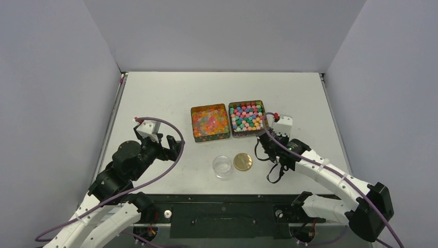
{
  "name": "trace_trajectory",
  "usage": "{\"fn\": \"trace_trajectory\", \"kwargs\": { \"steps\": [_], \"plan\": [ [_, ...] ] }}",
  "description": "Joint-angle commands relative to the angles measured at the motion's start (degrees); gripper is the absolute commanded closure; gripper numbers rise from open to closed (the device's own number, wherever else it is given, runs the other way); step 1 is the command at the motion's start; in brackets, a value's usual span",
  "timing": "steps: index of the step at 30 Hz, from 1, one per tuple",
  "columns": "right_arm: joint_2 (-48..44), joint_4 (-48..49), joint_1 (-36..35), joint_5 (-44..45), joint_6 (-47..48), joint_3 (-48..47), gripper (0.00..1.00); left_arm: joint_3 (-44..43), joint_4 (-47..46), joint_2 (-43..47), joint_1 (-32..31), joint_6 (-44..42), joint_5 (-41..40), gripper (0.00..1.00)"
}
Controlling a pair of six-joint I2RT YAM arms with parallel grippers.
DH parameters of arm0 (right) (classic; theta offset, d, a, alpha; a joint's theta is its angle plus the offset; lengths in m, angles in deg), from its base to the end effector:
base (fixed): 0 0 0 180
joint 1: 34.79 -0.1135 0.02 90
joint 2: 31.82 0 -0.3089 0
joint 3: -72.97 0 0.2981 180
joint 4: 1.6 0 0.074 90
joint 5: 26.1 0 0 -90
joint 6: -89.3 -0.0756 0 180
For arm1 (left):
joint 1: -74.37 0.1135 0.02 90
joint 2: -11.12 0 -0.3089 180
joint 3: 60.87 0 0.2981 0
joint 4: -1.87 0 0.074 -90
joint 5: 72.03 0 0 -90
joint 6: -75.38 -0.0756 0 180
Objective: Pack the candies
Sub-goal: Pick up the spatula from the center of the board, then scoop the fake candies from the storage box.
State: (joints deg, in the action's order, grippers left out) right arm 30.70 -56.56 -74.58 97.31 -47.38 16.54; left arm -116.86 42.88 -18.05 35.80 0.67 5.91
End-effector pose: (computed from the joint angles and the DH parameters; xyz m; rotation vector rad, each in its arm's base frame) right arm 0.2112 0.1218 0.2359 0.3278 2.3695 -0.0997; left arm 0.1347 -0.0872 0.3623 0.2221 1.8251 -0.4736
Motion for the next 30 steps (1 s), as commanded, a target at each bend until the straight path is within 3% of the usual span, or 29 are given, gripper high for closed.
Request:
{"fn": "trace_trajectory", "kwargs": {
  "steps": [1, 17, 24, 30],
  "plan": [
    [-1.41, -0.19, -5.21, 0.22, 6.29, -5.51, 1.00, -0.18, -1.24, -0.95, -0.19, 0.82, 1.62, 0.04],
    [1.31, 2.48, -24.38, -5.14, 28.41, -12.02, 1.00, -5.80, 3.31, -4.04, -0.19, 8.54, 16.34, 0.04],
    [3.52, 5.55, -40.62, 2.58, 37.70, -12.01, 1.00, -6.93, 5.38, -4.49, -0.19, 12.27, 22.17, 0.04],
    [5.19, 6.40, -44.96, 0.92, 43.29, -12.64, 1.00, -7.08, 7.94, -6.22, -0.17, 13.35, 27.92, 0.04]
  ]
}}
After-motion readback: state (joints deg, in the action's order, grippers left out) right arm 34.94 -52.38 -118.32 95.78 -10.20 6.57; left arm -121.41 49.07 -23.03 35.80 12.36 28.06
